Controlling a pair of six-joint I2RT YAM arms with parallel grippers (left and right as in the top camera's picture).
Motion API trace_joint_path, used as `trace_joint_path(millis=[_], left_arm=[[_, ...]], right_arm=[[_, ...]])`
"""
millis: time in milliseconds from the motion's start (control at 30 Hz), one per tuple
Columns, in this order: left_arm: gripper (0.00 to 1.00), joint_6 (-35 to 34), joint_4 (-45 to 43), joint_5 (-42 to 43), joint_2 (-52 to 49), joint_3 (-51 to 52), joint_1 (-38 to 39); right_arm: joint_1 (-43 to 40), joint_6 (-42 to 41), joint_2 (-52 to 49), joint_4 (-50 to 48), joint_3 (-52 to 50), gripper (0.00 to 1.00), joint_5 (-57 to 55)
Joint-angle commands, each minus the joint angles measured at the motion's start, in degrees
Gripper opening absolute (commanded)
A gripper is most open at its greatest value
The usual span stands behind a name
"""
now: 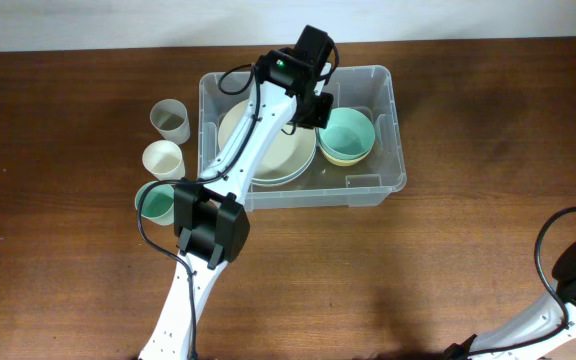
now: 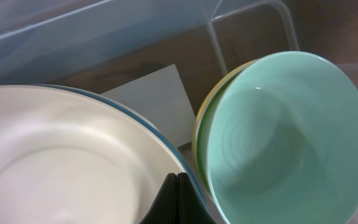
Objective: Pack container
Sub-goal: 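Lower the mint-green bowl onto the white bowl and open the left gripper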
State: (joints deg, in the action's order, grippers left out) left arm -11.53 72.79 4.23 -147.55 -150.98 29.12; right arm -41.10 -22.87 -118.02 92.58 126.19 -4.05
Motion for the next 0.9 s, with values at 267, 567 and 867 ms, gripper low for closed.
trace_joint_path(millis=[267, 567, 867], left_arm=[[0.01, 0.94, -0.35, 3.85, -0.70, -1.31, 0.07], [0.01, 1.05, -0.79, 7.52, -0.70, -1.33, 0.07], [0.01, 2.43, 0.26, 8.98, -0.76, -1.27, 0.07]], right_arm=[[0.20, -0.07, 0.42, -0.04, -0.28, 0.99, -0.52], [0.20, -0.07, 0.42, -0.04, -0.28, 0.99, -0.52], [0.20, -0.04, 0.42, -0.04, -0.28, 0.99, -0.50]])
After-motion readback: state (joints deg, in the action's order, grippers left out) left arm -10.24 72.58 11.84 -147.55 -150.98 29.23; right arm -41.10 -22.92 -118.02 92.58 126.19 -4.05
